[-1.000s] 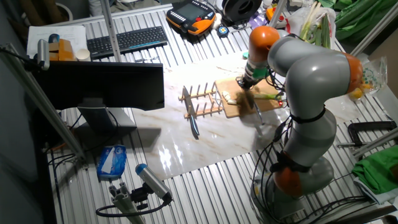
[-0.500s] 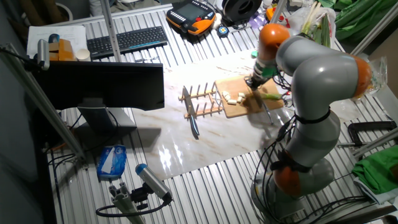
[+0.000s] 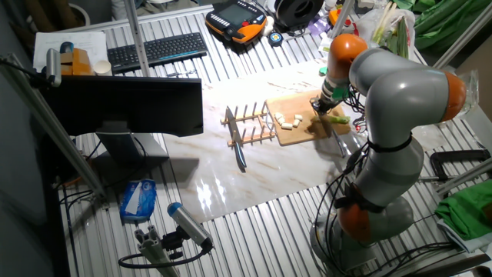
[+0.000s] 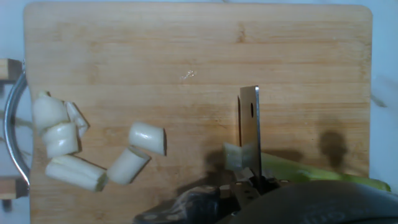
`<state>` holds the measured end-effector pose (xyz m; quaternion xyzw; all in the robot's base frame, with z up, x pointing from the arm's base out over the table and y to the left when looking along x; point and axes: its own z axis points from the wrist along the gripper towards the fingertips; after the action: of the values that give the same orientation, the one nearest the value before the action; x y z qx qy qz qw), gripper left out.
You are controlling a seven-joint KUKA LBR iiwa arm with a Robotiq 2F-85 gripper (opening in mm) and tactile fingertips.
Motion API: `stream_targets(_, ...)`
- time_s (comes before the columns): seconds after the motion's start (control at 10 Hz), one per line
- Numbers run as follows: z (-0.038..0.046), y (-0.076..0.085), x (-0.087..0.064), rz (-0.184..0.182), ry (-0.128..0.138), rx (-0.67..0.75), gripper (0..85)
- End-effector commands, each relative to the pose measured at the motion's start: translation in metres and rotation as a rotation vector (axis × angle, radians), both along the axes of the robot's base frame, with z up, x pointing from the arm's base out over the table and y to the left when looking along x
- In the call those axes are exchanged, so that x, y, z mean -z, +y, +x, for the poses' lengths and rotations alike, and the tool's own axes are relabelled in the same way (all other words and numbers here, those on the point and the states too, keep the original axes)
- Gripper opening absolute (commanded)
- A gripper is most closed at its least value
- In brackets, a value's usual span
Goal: Chop the scallions
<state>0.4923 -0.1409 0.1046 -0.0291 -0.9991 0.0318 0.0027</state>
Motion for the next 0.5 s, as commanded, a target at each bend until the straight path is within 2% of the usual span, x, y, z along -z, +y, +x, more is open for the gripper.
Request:
stream_targets(0.0, -0.0001, -0.0006, -0.0012, 0.002, 0.000, 0.001, 0.7)
stream_targets(0.4, -0.0012, -0.0055, -0.0005, -0.010, 0.007, 0.008, 0.7)
